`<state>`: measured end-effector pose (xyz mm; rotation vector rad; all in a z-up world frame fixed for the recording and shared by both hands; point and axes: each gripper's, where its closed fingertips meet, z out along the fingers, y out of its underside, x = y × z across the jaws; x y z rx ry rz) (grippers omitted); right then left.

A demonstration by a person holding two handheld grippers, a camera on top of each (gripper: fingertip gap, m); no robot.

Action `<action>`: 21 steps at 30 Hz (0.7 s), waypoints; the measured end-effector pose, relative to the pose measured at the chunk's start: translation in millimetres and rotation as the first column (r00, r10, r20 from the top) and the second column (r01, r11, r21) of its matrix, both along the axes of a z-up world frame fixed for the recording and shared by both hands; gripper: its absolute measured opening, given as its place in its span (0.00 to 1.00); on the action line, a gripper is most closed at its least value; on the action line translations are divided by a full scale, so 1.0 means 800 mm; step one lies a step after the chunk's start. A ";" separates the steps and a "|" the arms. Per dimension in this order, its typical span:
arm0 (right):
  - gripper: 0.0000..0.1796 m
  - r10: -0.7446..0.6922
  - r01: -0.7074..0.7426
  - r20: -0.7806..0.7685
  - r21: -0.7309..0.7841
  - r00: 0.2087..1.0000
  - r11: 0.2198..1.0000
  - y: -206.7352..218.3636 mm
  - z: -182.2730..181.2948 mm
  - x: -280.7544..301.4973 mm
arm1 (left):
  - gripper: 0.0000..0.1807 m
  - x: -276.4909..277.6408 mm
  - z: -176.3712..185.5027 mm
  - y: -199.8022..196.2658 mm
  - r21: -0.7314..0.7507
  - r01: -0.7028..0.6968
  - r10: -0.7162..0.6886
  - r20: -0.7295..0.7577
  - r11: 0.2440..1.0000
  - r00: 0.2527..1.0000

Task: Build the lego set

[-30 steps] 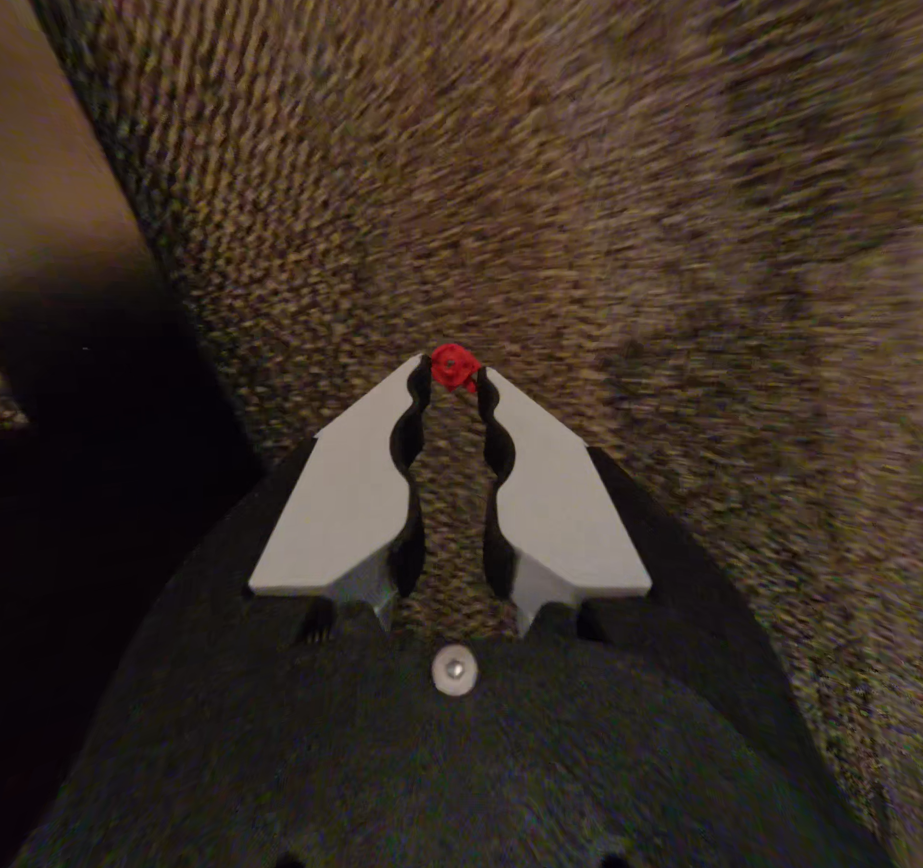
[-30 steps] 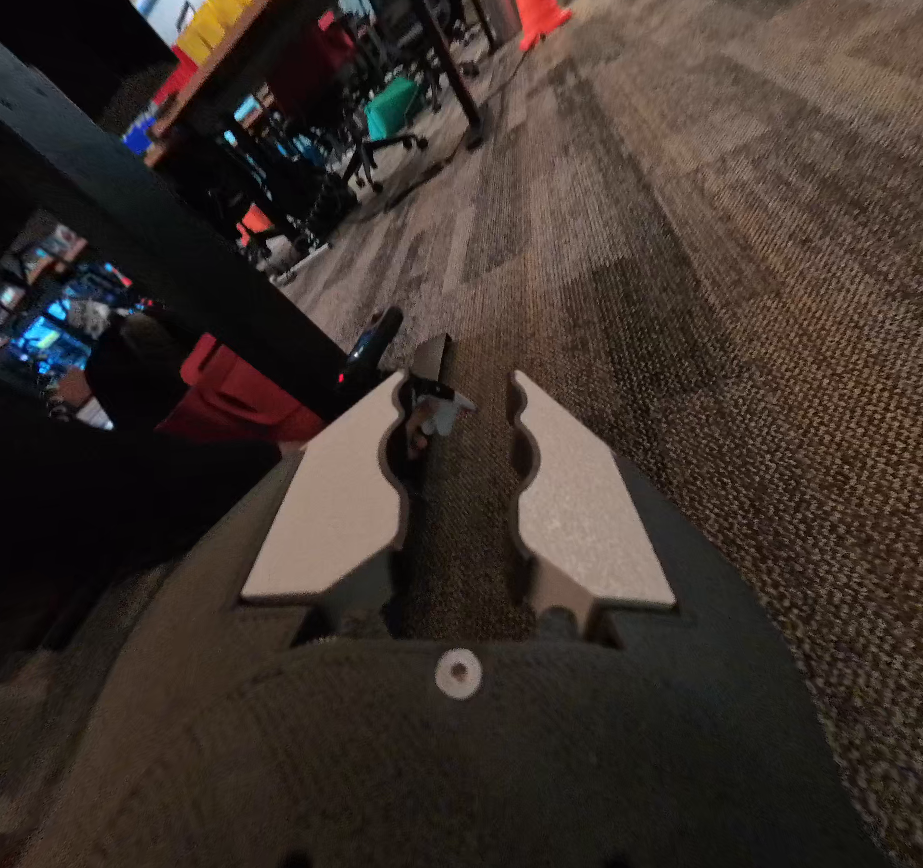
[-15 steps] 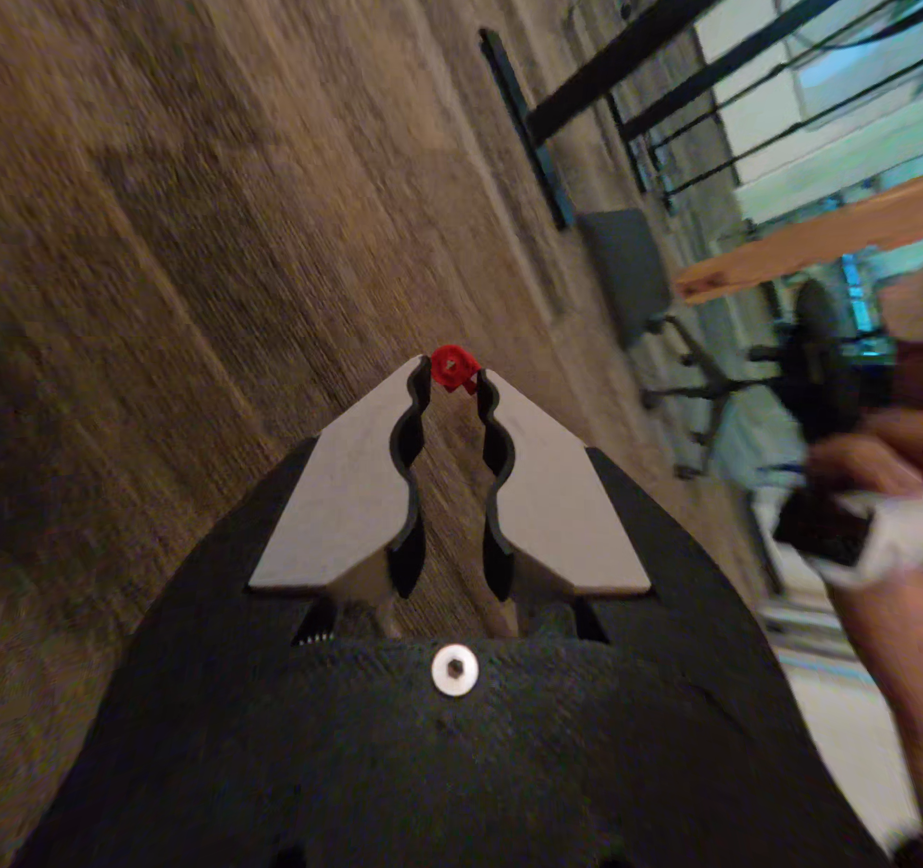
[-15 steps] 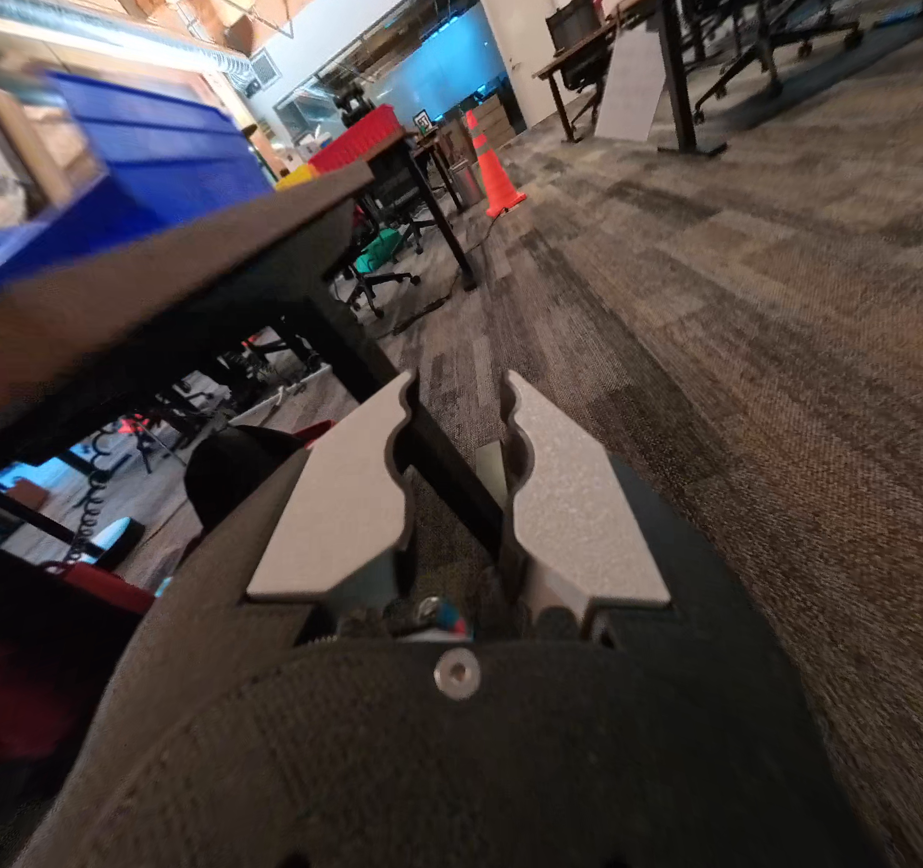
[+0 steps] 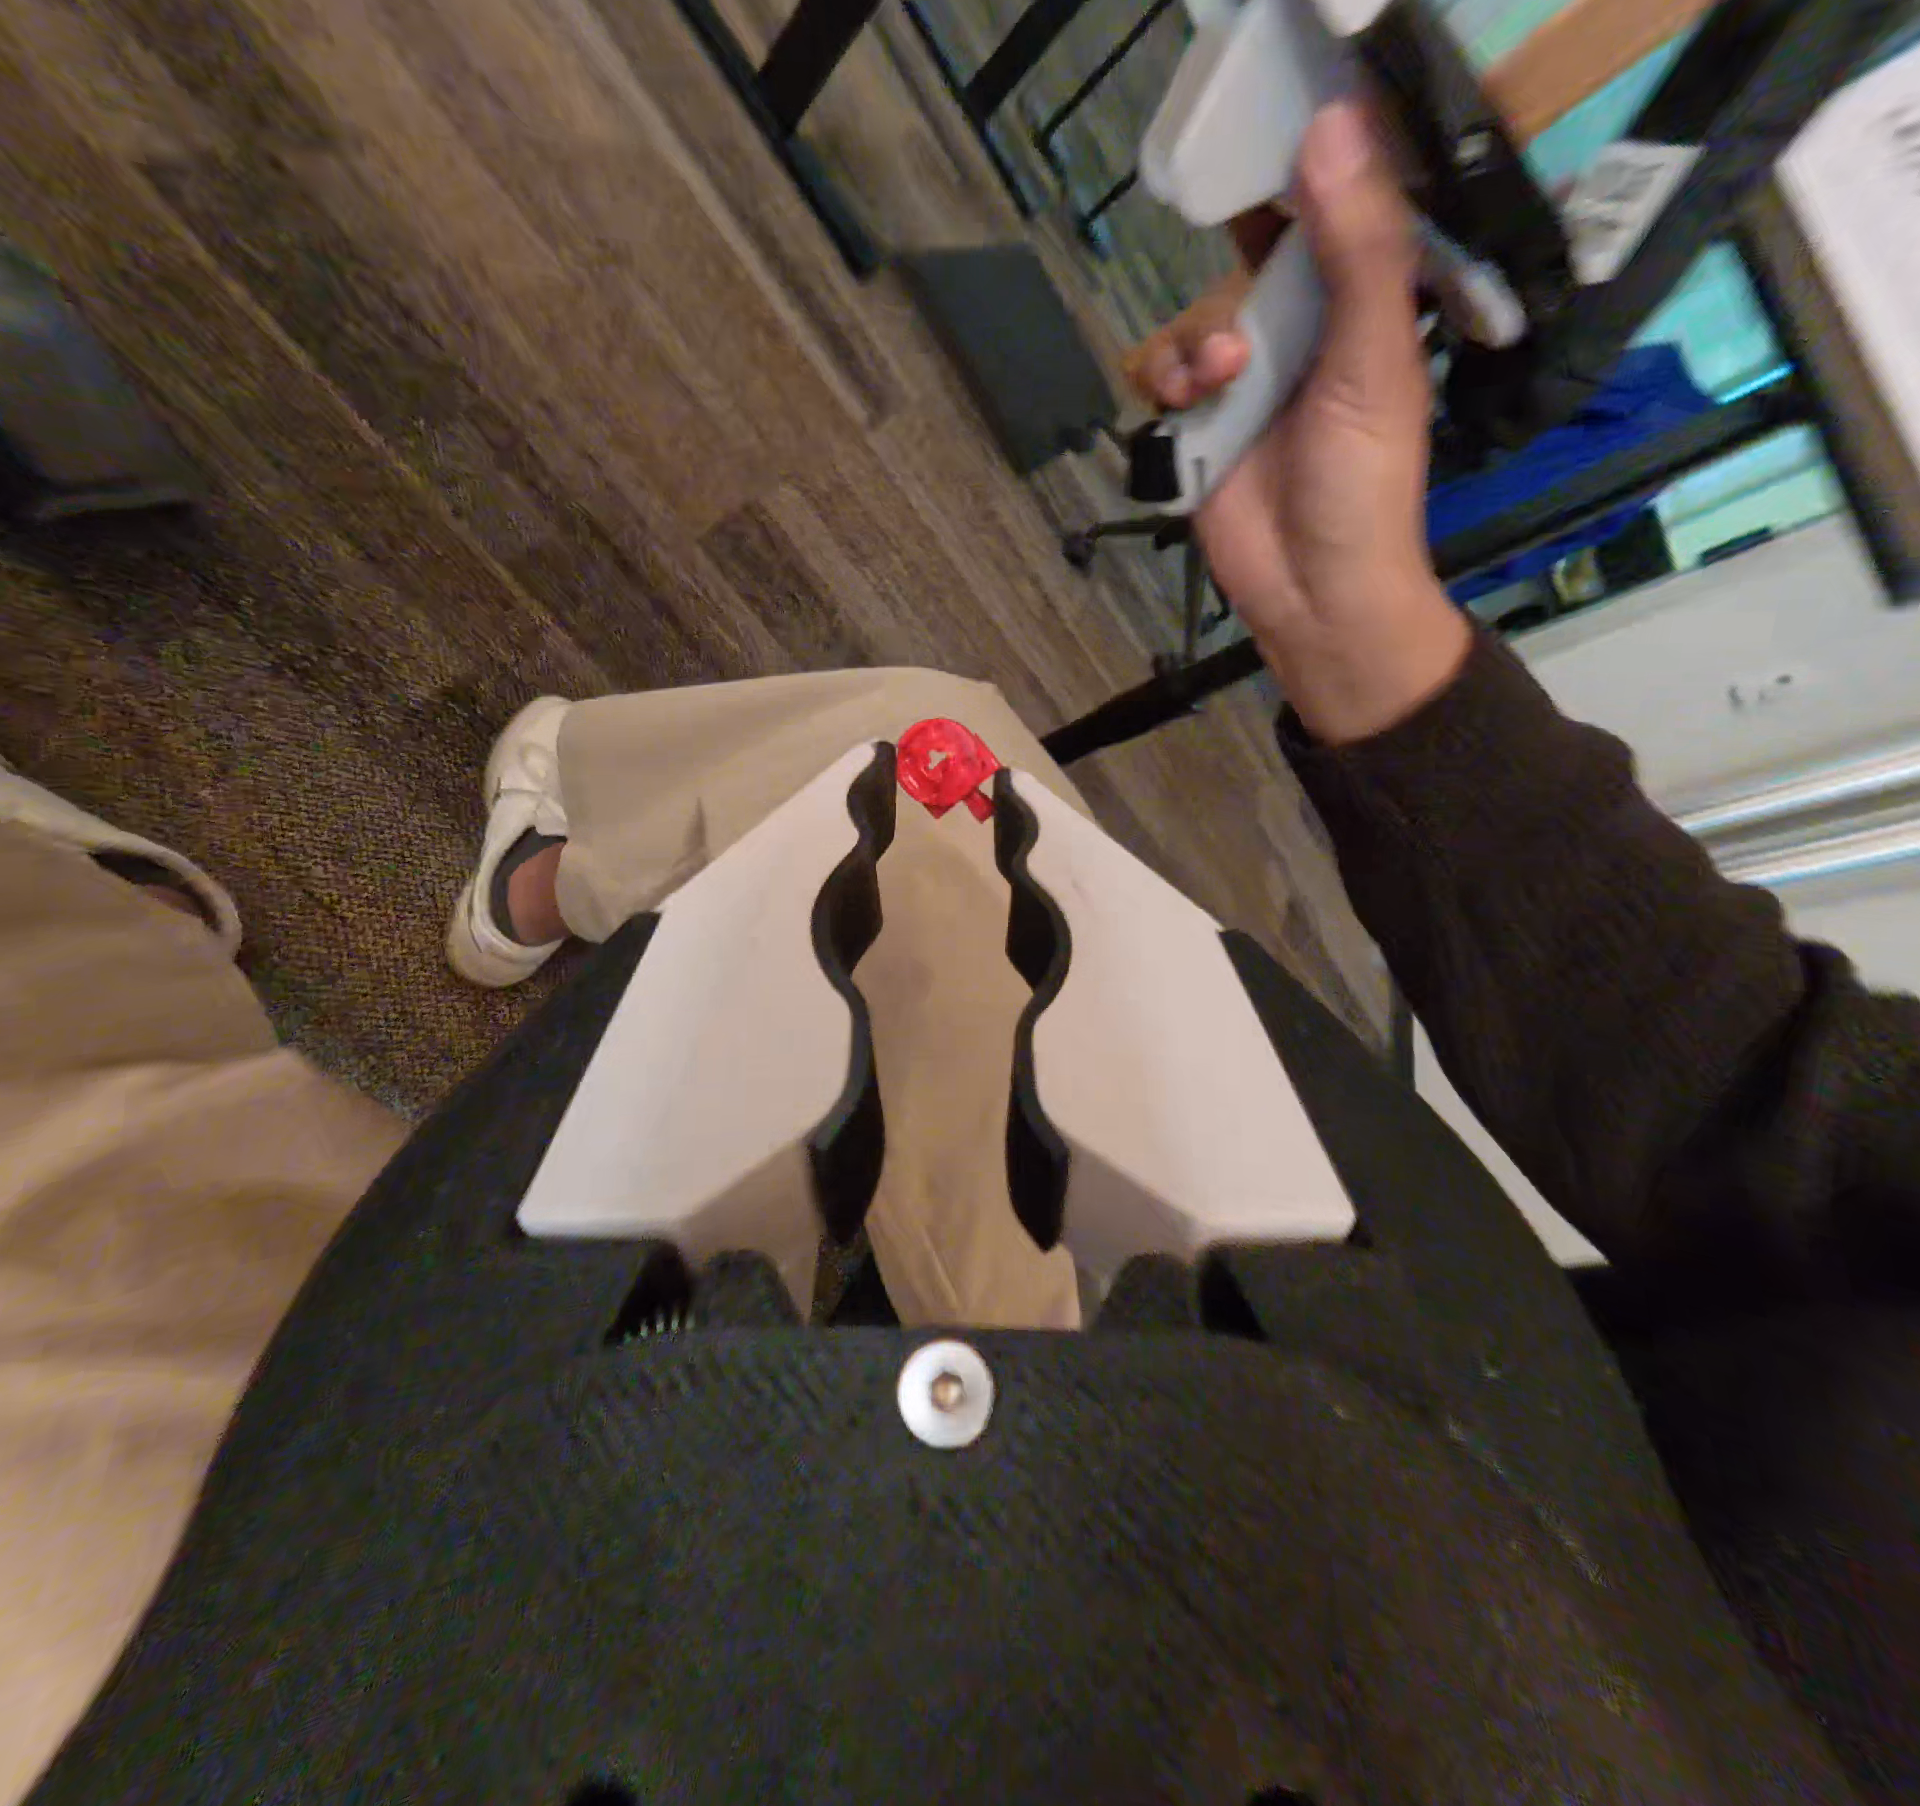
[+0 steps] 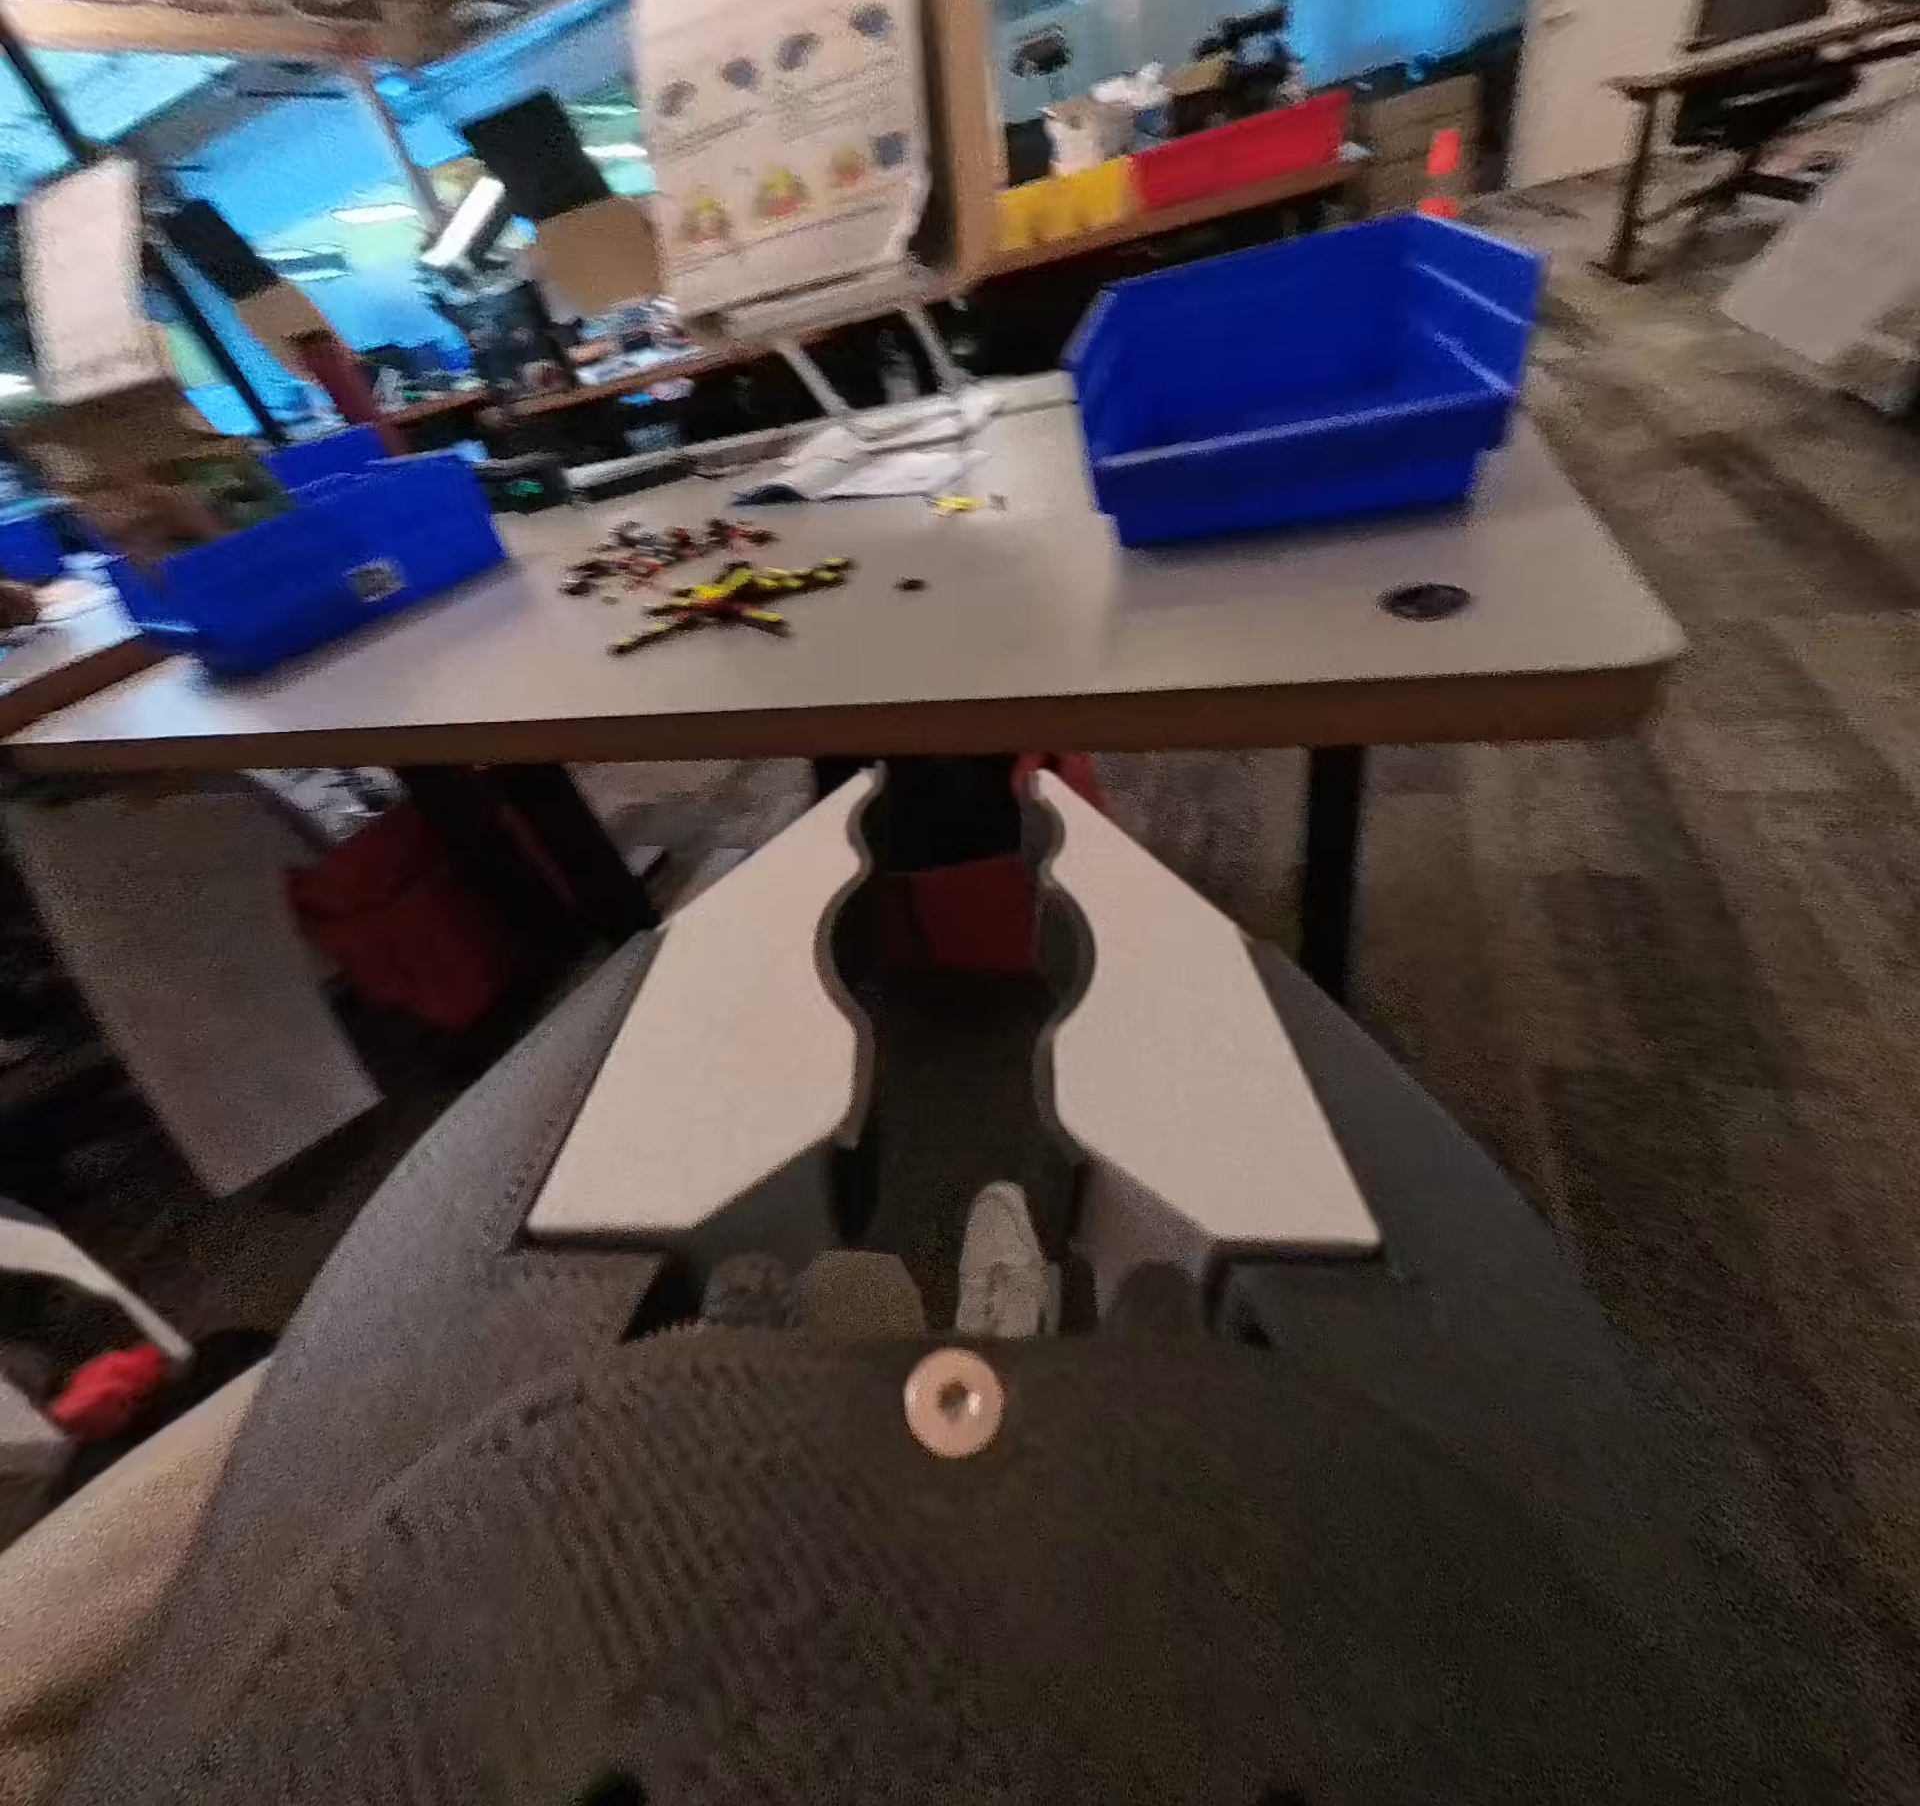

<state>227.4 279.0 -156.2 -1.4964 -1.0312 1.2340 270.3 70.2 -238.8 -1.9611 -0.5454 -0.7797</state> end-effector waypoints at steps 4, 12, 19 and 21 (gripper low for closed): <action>0.12 0.258 -0.253 0.058 -0.083 0.964 0.964 -0.081 0.011 -0.016 | 0.09 -0.041 0.039 -0.115 0.111 -0.083 0.089 -0.044 0.990 0.995; 0.06 0.272 -0.326 0.244 0.220 0.931 0.919 -0.135 -0.047 -0.058 | 0.09 -0.183 -0.013 -0.285 0.226 -0.473 0.478 0.034 0.852 0.878; 0.08 0.354 -0.416 0.239 0.299 0.904 0.859 -0.185 -0.001 -0.139 | 0.09 -0.284 0.051 -0.308 0.228 -0.470 0.504 -0.117 0.852 0.856; 0.09 0.382 -0.456 0.269 0.316 0.884 0.832 -0.194 0.007 -0.134 | 0.09 -0.296 0.082 -0.294 0.237 -0.426 0.471 -0.185 0.873 0.862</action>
